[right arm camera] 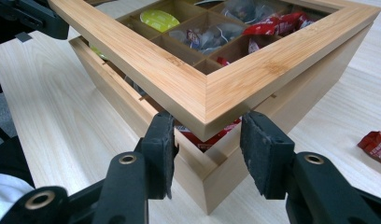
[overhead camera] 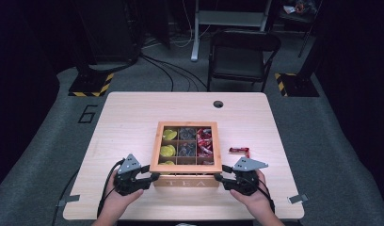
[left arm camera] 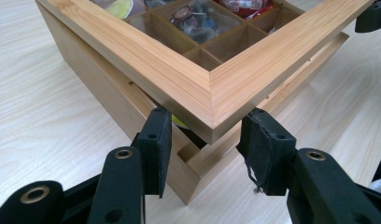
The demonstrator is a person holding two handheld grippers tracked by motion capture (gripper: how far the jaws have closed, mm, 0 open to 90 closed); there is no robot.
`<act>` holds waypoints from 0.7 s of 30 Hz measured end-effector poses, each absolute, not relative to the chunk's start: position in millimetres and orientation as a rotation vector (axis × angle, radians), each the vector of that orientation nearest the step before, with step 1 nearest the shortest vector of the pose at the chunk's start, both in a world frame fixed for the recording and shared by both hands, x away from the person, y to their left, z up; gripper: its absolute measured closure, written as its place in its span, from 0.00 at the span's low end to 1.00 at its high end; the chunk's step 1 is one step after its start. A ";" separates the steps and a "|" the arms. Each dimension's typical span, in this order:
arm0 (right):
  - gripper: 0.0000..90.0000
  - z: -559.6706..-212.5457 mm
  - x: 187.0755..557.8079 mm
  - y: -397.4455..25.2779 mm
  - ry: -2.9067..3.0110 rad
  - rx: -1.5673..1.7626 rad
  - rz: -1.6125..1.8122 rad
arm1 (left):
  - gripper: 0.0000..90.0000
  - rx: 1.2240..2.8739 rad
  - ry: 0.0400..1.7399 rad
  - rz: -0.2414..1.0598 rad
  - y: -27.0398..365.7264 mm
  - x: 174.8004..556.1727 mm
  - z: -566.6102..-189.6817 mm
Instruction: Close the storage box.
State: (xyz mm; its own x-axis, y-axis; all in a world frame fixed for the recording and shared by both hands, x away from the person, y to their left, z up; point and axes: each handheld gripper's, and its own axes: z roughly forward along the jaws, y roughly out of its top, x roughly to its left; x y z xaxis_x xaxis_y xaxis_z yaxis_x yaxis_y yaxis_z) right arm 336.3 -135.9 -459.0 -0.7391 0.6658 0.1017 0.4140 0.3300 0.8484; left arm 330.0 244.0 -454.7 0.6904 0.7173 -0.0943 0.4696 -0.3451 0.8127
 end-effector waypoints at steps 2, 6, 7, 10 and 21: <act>0.61 -460.4 335.8 -136.2 2.343 0.969 1.363 | 0.60 2.014 0.913 0.341 244.8 329.2 -455.5; 0.61 -462.4 334.2 -136.0 2.344 0.991 1.358 | 0.60 2.008 0.925 0.326 245.8 326.8 -457.2; 0.61 -463.2 334.1 -136.1 2.347 0.989 1.360 | 0.60 2.011 0.924 0.327 246.1 326.6 -457.6; 0.61 -465.1 333.1 -135.8 2.349 0.995 1.358 | 0.60 2.018 0.925 0.325 246.1 325.6 -458.4; 0.61 -465.9 332.4 -138.5 2.365 0.992 1.355 | 0.60 2.011 0.945 0.309 248.4 324.2 -459.0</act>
State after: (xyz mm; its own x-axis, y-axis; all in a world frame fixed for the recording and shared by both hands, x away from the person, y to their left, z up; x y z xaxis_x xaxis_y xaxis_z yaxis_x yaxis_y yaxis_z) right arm 332.4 -138.5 -465.9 -0.7406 0.6611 0.1204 0.4382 0.3393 0.8324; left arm 324.2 248.4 -459.0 0.6810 0.7208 -0.1292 0.5056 -0.3352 0.7950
